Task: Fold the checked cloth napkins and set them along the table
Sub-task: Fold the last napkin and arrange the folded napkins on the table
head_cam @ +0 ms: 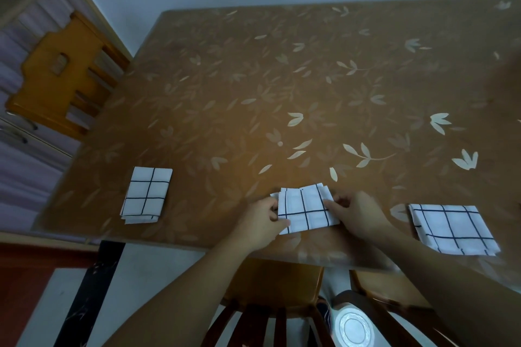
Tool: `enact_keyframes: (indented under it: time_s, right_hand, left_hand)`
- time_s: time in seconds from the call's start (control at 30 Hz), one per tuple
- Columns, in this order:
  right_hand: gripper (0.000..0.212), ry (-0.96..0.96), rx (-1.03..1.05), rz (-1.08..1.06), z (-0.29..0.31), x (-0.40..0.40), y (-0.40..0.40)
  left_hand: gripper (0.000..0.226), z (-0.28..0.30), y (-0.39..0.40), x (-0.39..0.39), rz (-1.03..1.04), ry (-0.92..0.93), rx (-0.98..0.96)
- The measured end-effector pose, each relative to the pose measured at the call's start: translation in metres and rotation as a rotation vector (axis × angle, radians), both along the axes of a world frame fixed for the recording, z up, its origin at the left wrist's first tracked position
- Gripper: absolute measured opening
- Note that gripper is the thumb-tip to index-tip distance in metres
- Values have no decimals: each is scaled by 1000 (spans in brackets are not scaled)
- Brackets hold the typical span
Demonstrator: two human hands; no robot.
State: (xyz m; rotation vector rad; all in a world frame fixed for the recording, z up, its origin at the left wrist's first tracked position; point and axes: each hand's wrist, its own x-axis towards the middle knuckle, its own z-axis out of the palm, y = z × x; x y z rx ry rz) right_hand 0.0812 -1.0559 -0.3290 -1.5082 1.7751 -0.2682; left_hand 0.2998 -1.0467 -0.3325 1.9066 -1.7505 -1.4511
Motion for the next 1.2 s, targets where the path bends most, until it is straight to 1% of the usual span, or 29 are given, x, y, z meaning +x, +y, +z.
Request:
enact_keyframes:
  time_s: [0.1, 0.17, 0.23, 0.27, 0.3, 0.33, 0.4, 0.43, 0.47, 0.5, 0.57, 0.6, 0.67, 0.7, 0.73, 0.77, 0.83, 0.9, 0.93, 1.03, 1.1, 1.2]
  right_hand:
    - [31, 22, -65, -17, -1, 7, -2]
    - [32, 17, -92, -38, -2, 11, -4]
    - [32, 34, -108, -24, -3, 16, -6]
    - [32, 54, -117, -11, -4, 18, -7]
    - [32, 78, -123, -4, -5, 20, -8]
    - [33, 107, -125, 2, -7, 21, -9]
    - [33, 170, -127, 22, -10, 22, -11]
    - [33, 190, -134, 27, -11, 22, -11]
    - [32, 204, -141, 29, -12, 23, -10]
    - [32, 218, -149, 33, -13, 23, -10]
    - [29, 303, -148, 66, -11, 23, -7]
    - [28, 391, -163, 112, -10, 21, -4]
    - [37, 552, -319, 219, -10, 17, 5]
    - [43, 550, -419, 267, -10, 19, 10]
    - [49, 487, -485, 328, -8, 25, 15]
    - [54, 410, -506, 413, -10, 33, 19]
    - [65, 310, -456, 547, -20, 50, 22]
    - [76, 301, -379, 540, -30, 59, 19]
    - [78, 334, -350, 524, -34, 58, 17]
    - [79, 461, -300, 478, -40, 35, 11]
    - [79, 537, -282, 440, -39, 14, 9]
    - [83, 594, -232, 466, -33, -1, 8]
  left_hand:
    - [36, -1, 4, -4, 142, -1, -21]
    - [48, -6, 6, -4, 201, 3, -81]
    - [63, -9, 7, -1, 195, -19, -105]
    - [69, -7, 8, 0, 148, -65, -116]
    - [71, -5, 9, 1, 72, -154, -154]
    - [69, -1, 10, 2, -19, -285, -239]
    - [60, 0, 12, 0, -196, -530, -518]
    - [57, 0, 12, -4, -265, -575, -621]
    - [56, -2, 10, -8, -342, -588, -662]
    - [57, -6, 8, -12, -428, -596, -649]
    - [60, -17, 5, -17, -556, -628, -498]
    - [61, -20, 4, -18, -574, -637, -450]
    - [62, -25, 3, -17, -575, -643, -444]
    - [62, -27, 3, -16, -583, -644, -446]
    - [62, -28, 2, -16, -598, -653, -444]
    - [62, -27, 2, -15, -630, -679, -442]
    - [63, -26, 1, -16, -729, -754, -430]
    - [63, -26, 0, -16, -740, -757, -431]
    - [63, -26, 0, -16, -717, -739, -431]
    - [67, -28, -1, -15, -637, -666, -418]
    - [73, -27, -2, -14, -620, -671, -448]
    - [79, -27, -1, -4, -625, -671, -453]
